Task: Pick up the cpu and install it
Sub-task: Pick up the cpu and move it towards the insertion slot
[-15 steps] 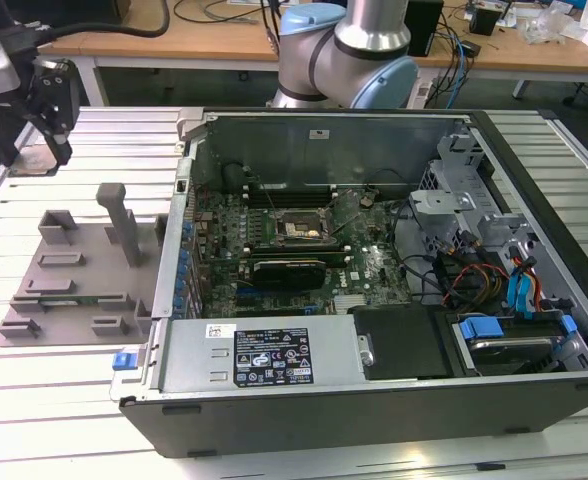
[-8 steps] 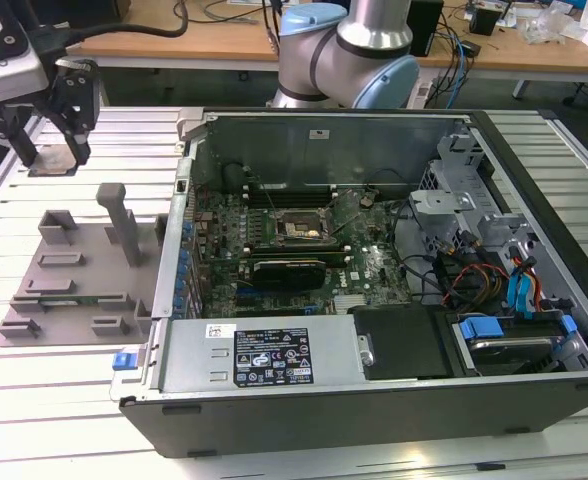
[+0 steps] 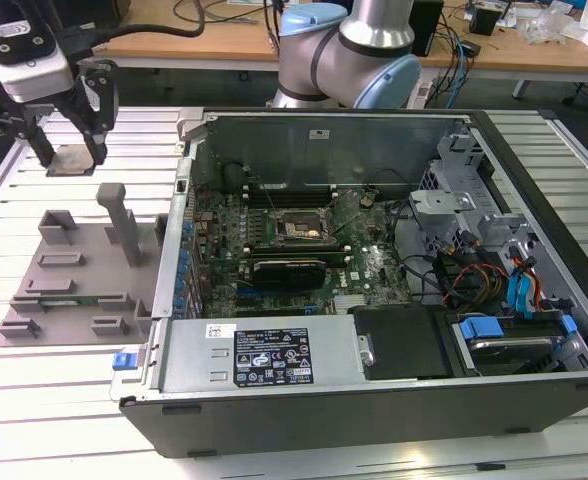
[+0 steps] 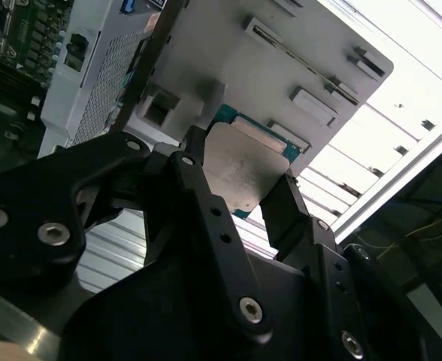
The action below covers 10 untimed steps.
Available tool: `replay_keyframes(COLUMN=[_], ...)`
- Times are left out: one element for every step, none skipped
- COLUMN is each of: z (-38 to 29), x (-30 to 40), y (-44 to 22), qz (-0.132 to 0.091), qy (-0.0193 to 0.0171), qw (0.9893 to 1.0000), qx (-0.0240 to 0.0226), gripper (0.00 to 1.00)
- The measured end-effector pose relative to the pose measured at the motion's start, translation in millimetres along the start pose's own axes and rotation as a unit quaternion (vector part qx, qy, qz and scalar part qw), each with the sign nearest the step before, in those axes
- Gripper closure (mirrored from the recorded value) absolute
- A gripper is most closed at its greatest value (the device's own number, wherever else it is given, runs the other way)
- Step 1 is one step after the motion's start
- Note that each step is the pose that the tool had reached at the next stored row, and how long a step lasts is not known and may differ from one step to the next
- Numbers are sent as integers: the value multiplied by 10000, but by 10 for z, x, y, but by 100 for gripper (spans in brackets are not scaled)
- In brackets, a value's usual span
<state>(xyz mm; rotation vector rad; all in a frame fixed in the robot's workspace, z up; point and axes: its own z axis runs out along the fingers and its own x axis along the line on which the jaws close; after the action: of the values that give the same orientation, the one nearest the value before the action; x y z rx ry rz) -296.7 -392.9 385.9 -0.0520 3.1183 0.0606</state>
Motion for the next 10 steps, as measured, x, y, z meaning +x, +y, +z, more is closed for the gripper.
replay_keyframes(z=[1,2,4,5,6,7,8,9,10,11], x=[-29,-54,-155,-205,-257,-300,-341,-385,-440,-483], y=[-1,-2,-5,-7,-9,-10,-11,-13,-15,-16], qz=[0,0,0,0,0,0,0,0,0,0], qy=[0,-1,-1,0,0,-1,0,-1,0,0], qw=[10000,10000,10000,10000,10000,10000,10000,10000,10000,10000], qx=[0,0,0,0,0,0,0,0,0,0], gripper=[45,45,45,45,45,45,45,45,45,45])
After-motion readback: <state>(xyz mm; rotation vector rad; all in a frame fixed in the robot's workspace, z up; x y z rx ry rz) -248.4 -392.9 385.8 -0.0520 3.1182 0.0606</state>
